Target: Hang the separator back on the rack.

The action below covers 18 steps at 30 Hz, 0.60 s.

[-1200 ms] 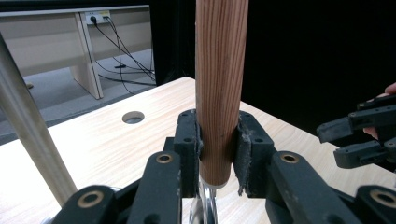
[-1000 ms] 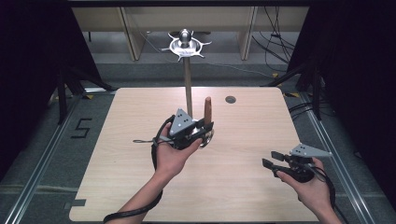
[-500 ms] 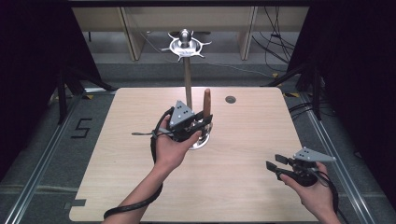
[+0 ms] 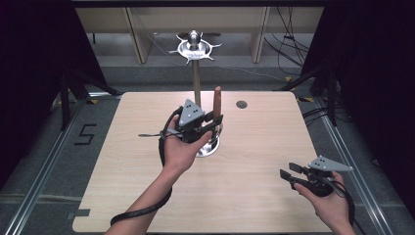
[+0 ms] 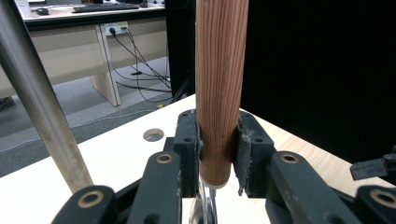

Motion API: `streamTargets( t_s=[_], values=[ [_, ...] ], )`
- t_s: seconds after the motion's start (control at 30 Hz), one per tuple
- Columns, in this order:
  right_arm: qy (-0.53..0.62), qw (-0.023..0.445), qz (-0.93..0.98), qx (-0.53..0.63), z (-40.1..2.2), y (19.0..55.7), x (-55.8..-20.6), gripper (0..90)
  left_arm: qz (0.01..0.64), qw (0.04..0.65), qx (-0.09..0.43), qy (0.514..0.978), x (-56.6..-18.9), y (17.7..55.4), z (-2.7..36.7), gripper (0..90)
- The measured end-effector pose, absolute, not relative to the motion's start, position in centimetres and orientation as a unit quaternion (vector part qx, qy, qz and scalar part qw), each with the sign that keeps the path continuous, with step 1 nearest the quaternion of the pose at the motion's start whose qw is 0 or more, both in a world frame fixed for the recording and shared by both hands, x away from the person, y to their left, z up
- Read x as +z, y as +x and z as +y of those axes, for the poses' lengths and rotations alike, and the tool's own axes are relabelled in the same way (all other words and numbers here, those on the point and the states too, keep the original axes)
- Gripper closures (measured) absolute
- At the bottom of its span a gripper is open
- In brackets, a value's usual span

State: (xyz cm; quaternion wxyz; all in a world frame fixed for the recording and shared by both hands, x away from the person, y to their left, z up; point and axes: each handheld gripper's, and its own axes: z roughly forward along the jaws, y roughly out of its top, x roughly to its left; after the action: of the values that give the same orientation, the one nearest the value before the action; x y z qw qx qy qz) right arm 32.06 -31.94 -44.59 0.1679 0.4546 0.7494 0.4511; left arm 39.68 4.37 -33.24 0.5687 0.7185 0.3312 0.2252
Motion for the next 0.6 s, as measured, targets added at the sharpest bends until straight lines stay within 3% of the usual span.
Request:
streamTargets(
  t_s=[0.6],
  values=[
    [0.440, 0.177, 0.756, 0.451, -31.9, 32.2, -44.7, 50.4, 0.332, 0.568, 0.235, 0.716, -31.9, 40.3, 3.8, 72.0]
  ],
)
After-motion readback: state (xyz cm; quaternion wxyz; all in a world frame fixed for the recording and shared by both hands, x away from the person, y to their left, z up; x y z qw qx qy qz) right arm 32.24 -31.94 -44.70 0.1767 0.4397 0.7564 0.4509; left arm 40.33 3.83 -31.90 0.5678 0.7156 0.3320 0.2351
